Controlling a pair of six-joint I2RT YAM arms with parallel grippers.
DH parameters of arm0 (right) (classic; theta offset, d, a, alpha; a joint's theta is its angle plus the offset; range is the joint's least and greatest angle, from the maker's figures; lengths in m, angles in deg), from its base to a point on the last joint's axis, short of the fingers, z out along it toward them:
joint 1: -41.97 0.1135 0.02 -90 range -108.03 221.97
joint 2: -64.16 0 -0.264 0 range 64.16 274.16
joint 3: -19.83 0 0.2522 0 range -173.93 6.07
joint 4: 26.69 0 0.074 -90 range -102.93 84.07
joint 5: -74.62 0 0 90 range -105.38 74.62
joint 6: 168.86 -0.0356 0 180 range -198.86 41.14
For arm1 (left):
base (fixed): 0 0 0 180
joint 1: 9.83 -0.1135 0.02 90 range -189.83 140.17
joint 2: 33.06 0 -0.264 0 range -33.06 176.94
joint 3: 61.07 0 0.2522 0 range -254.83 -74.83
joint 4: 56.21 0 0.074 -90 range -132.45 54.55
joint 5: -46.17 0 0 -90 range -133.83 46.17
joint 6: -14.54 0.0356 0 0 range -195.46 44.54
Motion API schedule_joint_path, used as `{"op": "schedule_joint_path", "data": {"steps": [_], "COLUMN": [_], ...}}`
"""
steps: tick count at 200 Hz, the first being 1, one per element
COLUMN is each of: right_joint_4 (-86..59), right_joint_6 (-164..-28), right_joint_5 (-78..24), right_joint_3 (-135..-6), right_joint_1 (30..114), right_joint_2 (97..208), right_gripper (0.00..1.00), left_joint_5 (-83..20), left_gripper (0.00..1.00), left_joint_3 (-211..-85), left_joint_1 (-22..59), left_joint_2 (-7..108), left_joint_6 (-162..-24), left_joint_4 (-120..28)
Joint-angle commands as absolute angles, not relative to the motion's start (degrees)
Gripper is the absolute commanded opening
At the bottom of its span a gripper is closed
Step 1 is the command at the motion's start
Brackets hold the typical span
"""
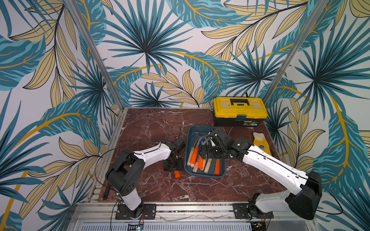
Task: Put small sickles into storage boxes
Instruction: Pick up the sickle at the center of the board.
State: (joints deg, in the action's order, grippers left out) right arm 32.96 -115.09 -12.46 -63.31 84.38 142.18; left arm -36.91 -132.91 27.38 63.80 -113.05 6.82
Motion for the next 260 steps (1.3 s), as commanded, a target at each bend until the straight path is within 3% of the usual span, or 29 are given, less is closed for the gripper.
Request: {"op": "schedule_joint_path", "data": {"steps": [1,82,192,260], "right_joint_4": [32.4,32.4,32.4,32.6], "right_joint_6": [-116.6,-117.3,-117.3,-116.7], "right_joint_5": [-13.0,-12.3,-13.0,-13.2], "right_joint_3": [-62.3,-61.4,-62.4,-64.1], "right_joint_1": [84.3,84.3,84.2,84.3], "right_joint_2": [141.6,140.1,141.0,142.5], "right_gripper": [0.99,1.00,0.99,1.00], "left_joint_5": [-38.0,-39.9,-42.6,-43.3], "left_gripper": [0.64,0.11,0.08,0.08], "left_joint_3": [-131.8,-130.2,-134.8,-136.9], "left_joint_1": [27.8,27.8,27.6,26.5], "left_joint_2": [63.7,62.9,52.6,52.3], "left_joint_6": [-114.4,-113.8,-112.5,-111.5], "left_joint_4": [6.2,5.2,11.9,14.1]}}
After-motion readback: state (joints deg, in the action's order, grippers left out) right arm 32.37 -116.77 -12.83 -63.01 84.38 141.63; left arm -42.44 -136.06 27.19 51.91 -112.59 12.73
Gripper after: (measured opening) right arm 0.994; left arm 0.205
